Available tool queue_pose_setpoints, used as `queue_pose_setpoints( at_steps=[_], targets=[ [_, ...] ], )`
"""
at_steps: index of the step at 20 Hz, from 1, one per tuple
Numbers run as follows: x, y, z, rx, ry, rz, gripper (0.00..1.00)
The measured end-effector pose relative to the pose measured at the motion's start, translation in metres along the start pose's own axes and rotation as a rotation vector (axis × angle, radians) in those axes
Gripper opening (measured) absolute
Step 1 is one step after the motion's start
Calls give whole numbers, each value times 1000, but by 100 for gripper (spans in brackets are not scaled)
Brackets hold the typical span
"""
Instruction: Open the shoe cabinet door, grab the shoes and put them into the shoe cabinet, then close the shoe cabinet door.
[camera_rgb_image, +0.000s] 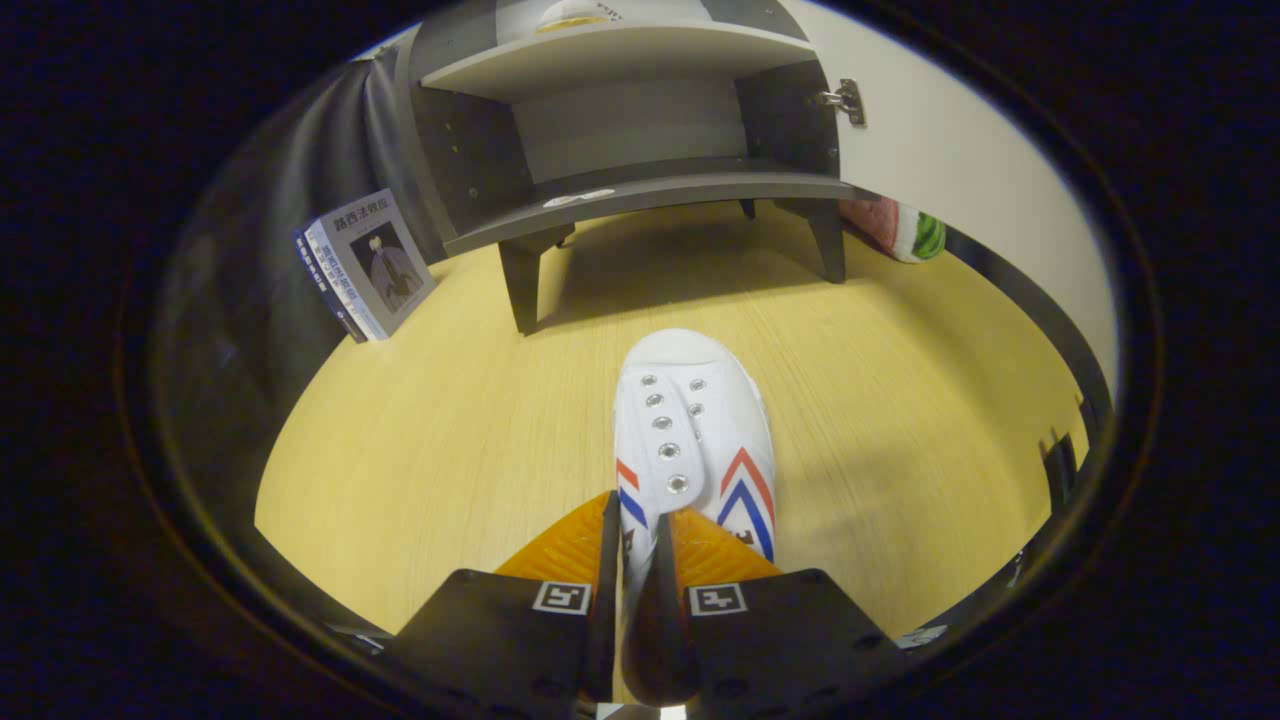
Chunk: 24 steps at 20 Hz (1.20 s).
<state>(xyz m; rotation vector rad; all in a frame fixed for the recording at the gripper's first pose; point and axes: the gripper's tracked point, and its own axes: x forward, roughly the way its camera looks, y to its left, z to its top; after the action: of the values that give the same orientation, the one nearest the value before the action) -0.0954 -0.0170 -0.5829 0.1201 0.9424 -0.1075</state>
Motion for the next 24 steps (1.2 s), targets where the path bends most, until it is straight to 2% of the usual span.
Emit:
queue_pose_setpoints(
  at_steps=[3,4,6,10,15,24],
  targets=[
    [4,3,0,-71,-16,-8,21],
    [1,3,-2,-94,-1,-9,5],
    [-2,7,5,-80,-13,-1,3],
    [-17,-1,48,-60,-117,-15,3],
    [-34,-2,81,-5,-167,16,2],
    [-110,-3,180,-19,-362,31,2]
  ],
)
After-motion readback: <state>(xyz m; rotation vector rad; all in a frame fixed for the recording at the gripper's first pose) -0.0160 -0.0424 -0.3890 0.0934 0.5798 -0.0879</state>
